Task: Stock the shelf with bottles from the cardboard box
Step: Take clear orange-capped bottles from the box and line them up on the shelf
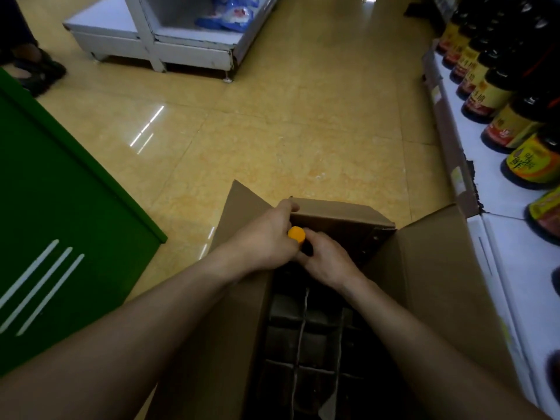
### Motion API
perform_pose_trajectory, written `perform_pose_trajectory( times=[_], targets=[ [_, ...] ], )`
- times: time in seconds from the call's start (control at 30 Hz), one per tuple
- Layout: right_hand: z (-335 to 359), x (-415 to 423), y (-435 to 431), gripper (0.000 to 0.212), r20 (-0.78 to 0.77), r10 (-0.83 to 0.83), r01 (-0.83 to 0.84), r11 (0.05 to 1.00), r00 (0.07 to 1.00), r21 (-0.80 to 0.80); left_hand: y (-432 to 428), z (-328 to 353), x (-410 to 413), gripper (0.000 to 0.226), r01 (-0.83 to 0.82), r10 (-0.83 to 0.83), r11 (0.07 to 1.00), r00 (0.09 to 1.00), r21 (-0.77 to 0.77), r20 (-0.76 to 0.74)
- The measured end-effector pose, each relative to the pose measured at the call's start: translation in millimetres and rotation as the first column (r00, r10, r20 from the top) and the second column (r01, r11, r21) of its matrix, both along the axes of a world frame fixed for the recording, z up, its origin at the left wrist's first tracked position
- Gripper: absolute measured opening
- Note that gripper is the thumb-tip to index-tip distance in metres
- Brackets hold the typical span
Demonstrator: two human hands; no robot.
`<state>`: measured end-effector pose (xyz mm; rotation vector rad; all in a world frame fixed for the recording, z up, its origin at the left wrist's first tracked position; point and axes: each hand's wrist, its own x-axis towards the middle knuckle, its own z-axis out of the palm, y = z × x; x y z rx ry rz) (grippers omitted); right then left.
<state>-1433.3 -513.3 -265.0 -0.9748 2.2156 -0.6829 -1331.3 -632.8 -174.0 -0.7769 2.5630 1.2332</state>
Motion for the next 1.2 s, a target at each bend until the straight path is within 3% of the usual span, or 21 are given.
perform_pose_trajectory(
  times=[0.1, 0.4, 0.77, 0.9, 1.0, 1.2],
  targets=[
    [-1.5, 5.5, -0.3, 0.042, -0.016, -0.049, 0.049, 0.998, 0.999, -0.027, 1.8, 0.2, 5.5, 0.073, 0.012, -0.011, 1.000, 1.000, 0.023, -0.027],
    [14.4, -12.8, 8.9, 0.011, 0.078, -0.069, 0.076, 0.992, 0.995, -0.096, 0.1, -0.2, 13.3, 0.076, 0.048, -0.047, 0.998, 0.998, 0.047, -0.040],
    [77.8, -24.0, 13.8, 0.008, 0.132, -0.035, 0.078, 0.940, 0.991, -0.333, 3.7, -5.7, 10.6, 0.087, 0.031, -0.007, 0.989, 0.988, 0.147, -0.157],
    [102.3, -26.3, 12.4, 0.024, 0.264, -0.024, 0.162, 0.841, 0.964, -0.515, 6.7, -3.0, 14.1, 0.095, 0.005, 0.052, 0.962, 0.978, 0.274, -0.201],
    [119.7, -24.0, 5.3, 0.026, 0.422, -0.002, 0.289, 0.732, 0.906, -0.617, 11.1, -0.6, 14.5, 0.085, -0.003, 0.082, 0.950, 0.967, 0.313, -0.241],
    [145.2, -21.1, -4.5, 0.032, 0.562, 0.135, 0.379, 0.609, 0.816, -0.697, 17.0, 4.4, 14.1, 0.071, -0.041, 0.168, 0.937, 0.924, 0.347, -0.343]
  ],
)
